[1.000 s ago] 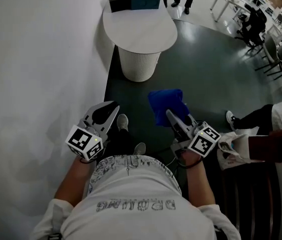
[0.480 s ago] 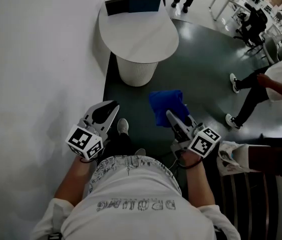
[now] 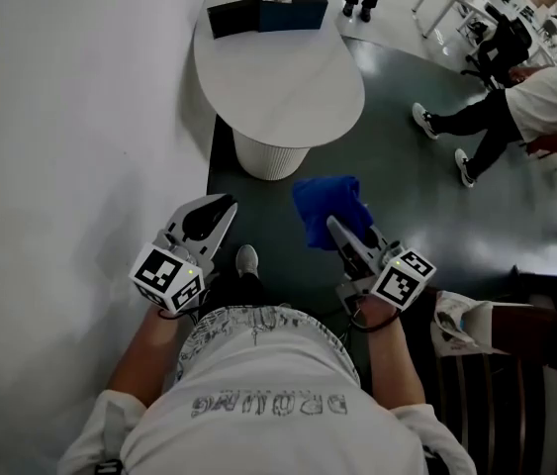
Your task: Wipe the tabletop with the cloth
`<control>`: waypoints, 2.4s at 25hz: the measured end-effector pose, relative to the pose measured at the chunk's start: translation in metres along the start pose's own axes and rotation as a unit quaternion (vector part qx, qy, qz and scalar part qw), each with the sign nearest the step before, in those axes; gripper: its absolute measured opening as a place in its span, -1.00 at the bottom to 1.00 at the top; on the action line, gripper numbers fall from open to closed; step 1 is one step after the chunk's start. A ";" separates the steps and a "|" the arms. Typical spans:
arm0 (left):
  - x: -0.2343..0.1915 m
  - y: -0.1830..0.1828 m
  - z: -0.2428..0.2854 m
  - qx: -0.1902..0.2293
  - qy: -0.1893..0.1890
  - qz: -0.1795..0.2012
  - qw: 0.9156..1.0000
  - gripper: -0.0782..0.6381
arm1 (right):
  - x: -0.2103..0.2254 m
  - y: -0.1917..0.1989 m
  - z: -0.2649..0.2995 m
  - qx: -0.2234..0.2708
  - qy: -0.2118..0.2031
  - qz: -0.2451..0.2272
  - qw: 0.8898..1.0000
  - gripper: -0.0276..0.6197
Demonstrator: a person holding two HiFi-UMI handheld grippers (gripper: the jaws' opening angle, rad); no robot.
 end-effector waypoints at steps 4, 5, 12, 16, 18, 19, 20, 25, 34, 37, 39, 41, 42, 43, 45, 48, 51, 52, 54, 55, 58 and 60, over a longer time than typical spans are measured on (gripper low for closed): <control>-0.034 -0.003 0.013 0.003 0.001 -0.004 1.000 -0.63 | 0.004 -0.010 0.031 -0.001 0.005 0.001 1.000 -0.57; -0.041 -0.004 0.015 0.005 0.001 -0.006 1.000 -0.63 | 0.004 -0.013 0.038 -0.001 0.005 0.001 1.000 -0.57; -0.075 -0.012 0.027 0.016 -0.007 -0.014 1.000 -0.63 | 0.007 -0.025 0.065 0.004 0.007 0.001 1.000 -0.57; -0.081 -0.016 0.030 0.014 -0.005 -0.012 1.000 -0.63 | 0.006 -0.029 0.071 0.009 0.008 0.003 1.000 -0.57; -0.088 -0.014 0.033 0.011 -0.005 -0.015 1.000 -0.63 | 0.007 -0.032 0.076 0.011 0.010 0.003 1.000 -0.57; -0.091 -0.012 0.035 0.010 -0.004 -0.017 1.000 -0.63 | 0.008 -0.034 0.078 0.012 0.011 0.003 1.000 -0.57; -0.093 -0.011 0.038 0.008 -0.004 -0.018 1.000 -0.63 | 0.010 -0.037 0.080 0.013 0.012 0.003 1.000 -0.57; -0.114 -0.005 0.058 -0.002 0.000 -0.020 1.000 -0.63 | 0.030 -0.056 0.096 0.017 0.020 0.006 1.000 -0.57; -0.153 0.007 0.107 -0.017 -0.007 -0.016 1.000 -0.63 | 0.072 -0.096 0.139 0.009 0.012 0.009 1.000 -0.57; -0.166 0.005 0.133 -0.020 -0.012 -0.014 1.000 -0.63 | 0.088 -0.117 0.153 0.002 0.008 0.009 1.000 -0.57; -0.176 0.005 0.151 -0.019 -0.014 -0.013 1.000 -0.63 | 0.100 -0.132 0.164 -0.005 0.004 0.010 1.000 -0.57; -0.187 0.005 0.172 -0.021 -0.016 -0.013 1.000 -0.63 | 0.113 -0.148 0.176 -0.010 0.002 0.012 1.000 -0.57; -0.193 0.005 0.182 -0.022 -0.018 -0.013 1.000 -0.63 | 0.121 -0.155 0.182 -0.013 0.001 0.013 1.000 -0.57; -0.197 0.005 0.192 -0.023 -0.021 -0.014 0.999 -0.63 | 0.128 -0.163 0.187 -0.016 0.000 0.015 1.000 -0.57; -0.205 0.005 0.209 -0.026 -0.028 -0.016 0.999 -0.63 | 0.141 -0.178 0.195 -0.022 -0.003 0.017 1.000 -0.57; -0.214 0.005 0.232 -0.029 -0.039 -0.017 0.999 -0.63 | 0.157 -0.201 0.205 -0.029 -0.009 0.019 0.999 -0.58; -0.219 0.000 0.254 -0.031 -0.047 -0.015 0.998 -0.63 | 0.170 -0.223 0.212 -0.037 -0.016 0.019 0.999 -0.57; -0.221 -0.002 0.260 -0.031 -0.051 -0.014 0.998 -0.63 | 0.173 -0.230 0.215 -0.040 -0.019 0.019 0.999 -0.57; -0.225 -0.006 0.270 -0.034 -0.056 -0.012 0.998 -0.63 | 0.180 -0.242 0.220 -0.045 -0.022 0.019 0.999 -0.57; -0.227 -0.007 0.275 -0.036 -0.060 -0.012 0.998 -0.63 | 0.184 -0.247 0.223 -0.047 -0.023 0.019 0.998 -0.57; -0.236 -0.005 0.285 -0.040 -0.069 -0.014 0.997 -0.63 | 0.194 -0.258 0.233 -0.054 -0.028 0.020 0.998 -0.58; -0.242 -0.002 0.291 -0.040 -0.074 -0.016 0.996 -0.63 | 0.200 -0.262 0.239 -0.058 -0.029 0.022 0.998 -0.57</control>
Point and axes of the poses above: the fingertips, and each gripper's own axes: z forward along the fingers, x to its right, y out of its underside, the point moved 2 cm from there along -z, backward along the fingers, and after that the axes turned 9 degrees about z, right-handed, at the moved point
